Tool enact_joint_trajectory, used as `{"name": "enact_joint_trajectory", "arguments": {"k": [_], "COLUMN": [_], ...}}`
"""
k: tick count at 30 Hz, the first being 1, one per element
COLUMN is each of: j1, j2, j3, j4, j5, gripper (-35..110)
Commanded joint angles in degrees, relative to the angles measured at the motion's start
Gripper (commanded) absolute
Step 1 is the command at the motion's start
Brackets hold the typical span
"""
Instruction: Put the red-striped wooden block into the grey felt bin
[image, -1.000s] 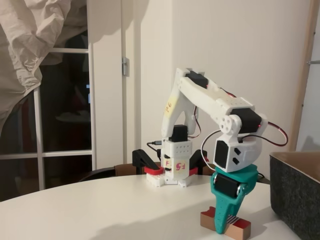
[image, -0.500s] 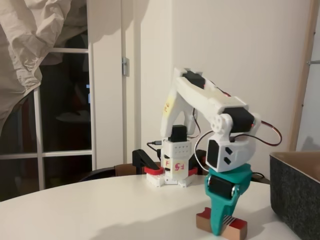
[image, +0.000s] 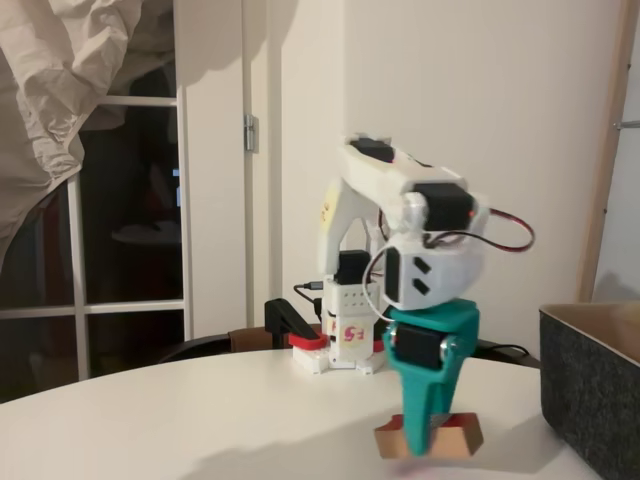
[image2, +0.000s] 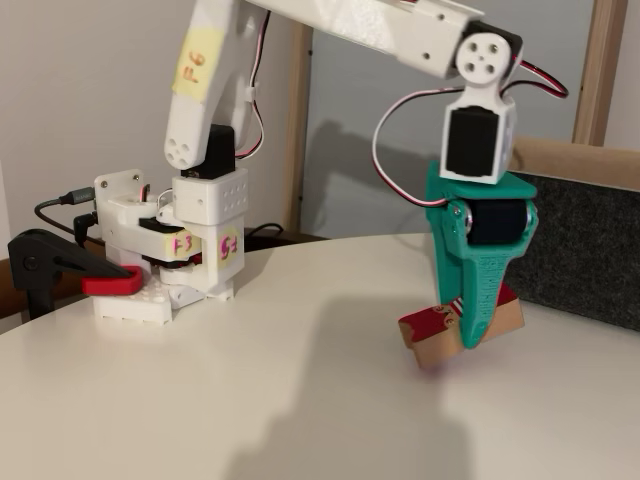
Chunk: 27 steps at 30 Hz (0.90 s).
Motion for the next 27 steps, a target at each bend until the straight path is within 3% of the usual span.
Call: {"name": "enact_joint_trajectory", "arguments": {"k": [1, 12, 27], "j1": [1.1, 6.6, 9.8], "j2": [6.4, 13.7, 23.5], "j3": [-0.4, -0.5, -0.5], "j4": [-0.4, -0.5, -9.1], "j5": [3.5, 9.8, 13.8], "gripper": [3, 3, 4]}}
